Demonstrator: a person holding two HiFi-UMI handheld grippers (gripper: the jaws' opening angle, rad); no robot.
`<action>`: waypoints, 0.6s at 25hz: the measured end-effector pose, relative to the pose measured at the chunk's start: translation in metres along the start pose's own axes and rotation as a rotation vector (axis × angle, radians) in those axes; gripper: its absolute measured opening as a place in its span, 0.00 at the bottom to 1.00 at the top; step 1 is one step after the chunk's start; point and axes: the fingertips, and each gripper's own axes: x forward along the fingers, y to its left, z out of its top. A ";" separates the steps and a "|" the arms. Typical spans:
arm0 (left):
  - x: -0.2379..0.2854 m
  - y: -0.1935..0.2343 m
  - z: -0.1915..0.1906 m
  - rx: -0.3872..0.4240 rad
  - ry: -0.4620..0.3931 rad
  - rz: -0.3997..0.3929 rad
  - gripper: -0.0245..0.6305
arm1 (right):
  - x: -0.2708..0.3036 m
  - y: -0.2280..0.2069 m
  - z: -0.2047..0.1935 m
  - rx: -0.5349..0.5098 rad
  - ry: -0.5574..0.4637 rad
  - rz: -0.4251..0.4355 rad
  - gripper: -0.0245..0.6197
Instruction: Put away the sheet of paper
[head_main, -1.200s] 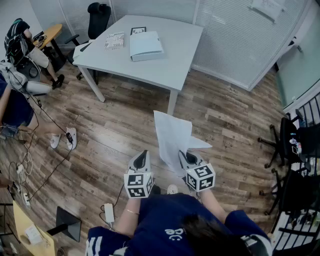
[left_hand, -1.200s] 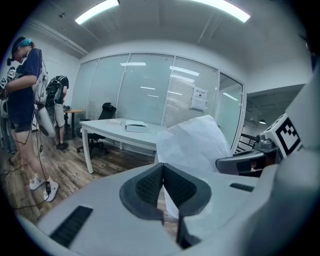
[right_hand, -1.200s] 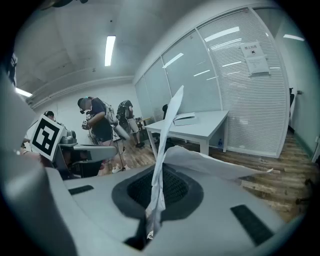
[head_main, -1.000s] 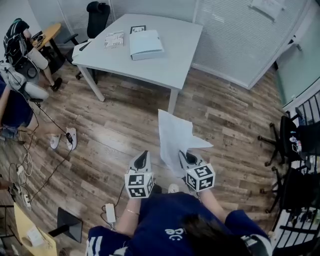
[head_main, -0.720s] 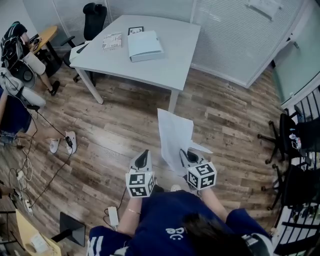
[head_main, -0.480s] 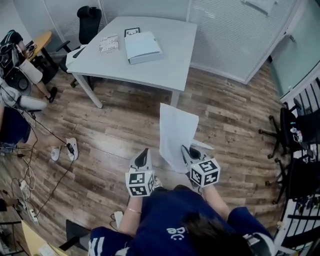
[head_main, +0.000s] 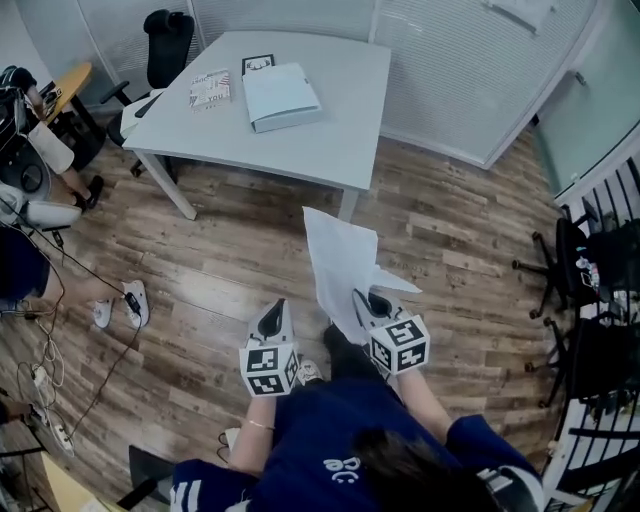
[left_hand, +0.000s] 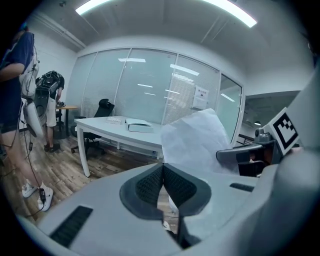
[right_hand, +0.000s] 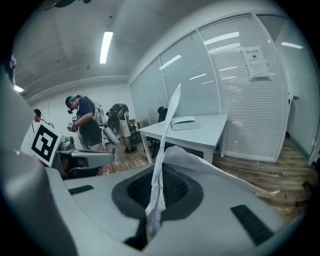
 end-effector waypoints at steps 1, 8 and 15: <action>0.003 0.006 0.000 0.000 0.003 0.012 0.04 | 0.009 -0.002 0.003 0.000 0.000 0.010 0.05; 0.046 0.030 0.017 -0.005 0.030 0.100 0.04 | 0.069 -0.039 0.020 0.004 0.057 0.064 0.05; 0.117 0.043 0.058 0.004 0.049 0.143 0.04 | 0.130 -0.070 0.067 -0.069 0.085 0.136 0.05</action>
